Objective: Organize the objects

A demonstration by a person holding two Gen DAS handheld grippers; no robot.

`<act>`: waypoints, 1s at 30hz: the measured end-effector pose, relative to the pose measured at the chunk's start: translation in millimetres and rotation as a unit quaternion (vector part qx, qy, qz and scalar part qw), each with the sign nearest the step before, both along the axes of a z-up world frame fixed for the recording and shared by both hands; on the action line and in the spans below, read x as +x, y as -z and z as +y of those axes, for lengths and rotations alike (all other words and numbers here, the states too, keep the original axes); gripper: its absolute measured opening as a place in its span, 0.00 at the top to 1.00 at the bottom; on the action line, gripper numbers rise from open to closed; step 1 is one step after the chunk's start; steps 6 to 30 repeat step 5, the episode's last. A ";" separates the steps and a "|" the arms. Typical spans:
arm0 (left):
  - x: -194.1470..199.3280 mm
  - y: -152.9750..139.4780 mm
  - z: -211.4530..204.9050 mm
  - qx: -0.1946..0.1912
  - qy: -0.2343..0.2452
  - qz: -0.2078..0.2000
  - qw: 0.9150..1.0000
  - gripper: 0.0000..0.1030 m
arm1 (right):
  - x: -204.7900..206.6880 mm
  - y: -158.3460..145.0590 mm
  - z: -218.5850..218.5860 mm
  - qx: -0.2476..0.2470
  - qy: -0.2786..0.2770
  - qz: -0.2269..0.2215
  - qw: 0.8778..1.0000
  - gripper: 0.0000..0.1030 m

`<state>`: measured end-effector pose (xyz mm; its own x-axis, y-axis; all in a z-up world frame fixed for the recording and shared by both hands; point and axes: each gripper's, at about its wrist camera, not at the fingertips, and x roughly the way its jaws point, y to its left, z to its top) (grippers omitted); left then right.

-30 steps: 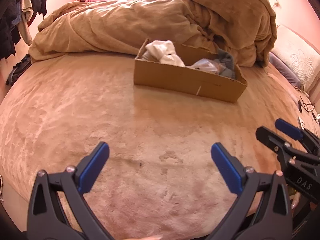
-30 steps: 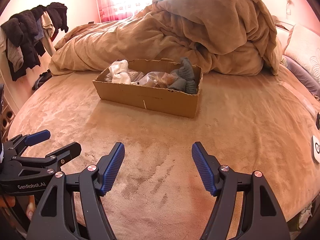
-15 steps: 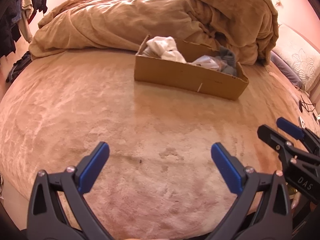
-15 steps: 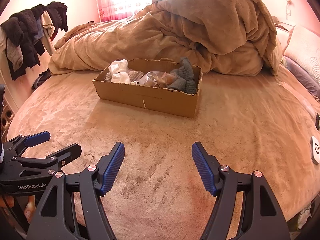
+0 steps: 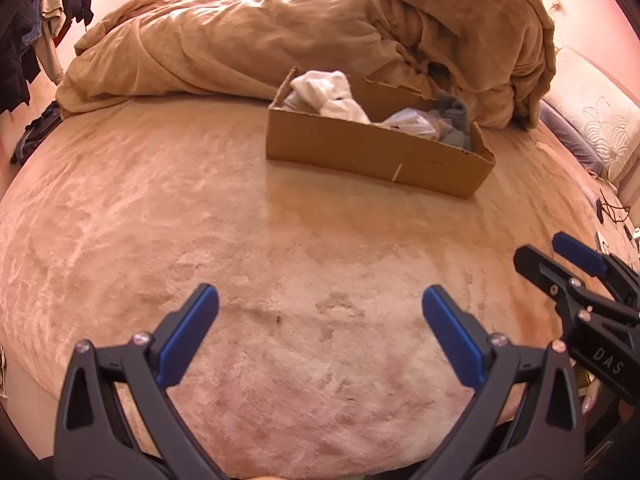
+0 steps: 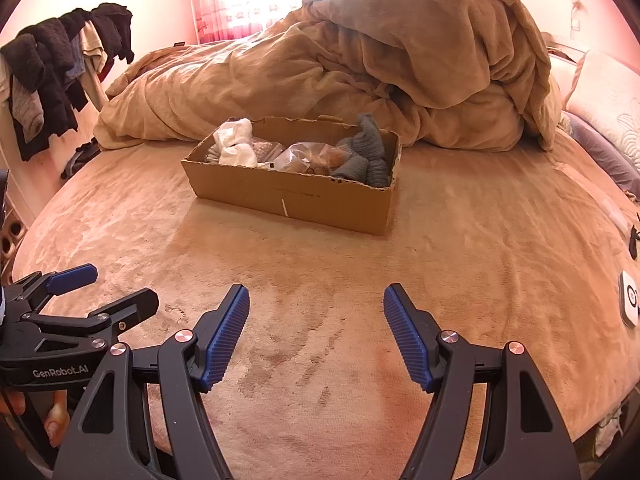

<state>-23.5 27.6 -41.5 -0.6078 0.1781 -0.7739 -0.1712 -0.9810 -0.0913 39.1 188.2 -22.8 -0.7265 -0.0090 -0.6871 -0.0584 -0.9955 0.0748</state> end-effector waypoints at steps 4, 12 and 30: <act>2.5 -2.2 1.7 -0.008 -0.003 0.003 1.000 0.00 | -0.1 0.1 0.8 0.001 0.002 0.000 1.000 0.29; 2.4 -2.6 1.1 -0.009 -0.006 0.003 1.000 0.00 | -0.1 0.1 0.9 0.001 0.002 0.000 1.000 0.29; 2.4 -2.6 1.1 -0.009 -0.006 0.003 1.000 0.00 | -0.1 0.1 0.9 0.001 0.002 0.000 1.000 0.29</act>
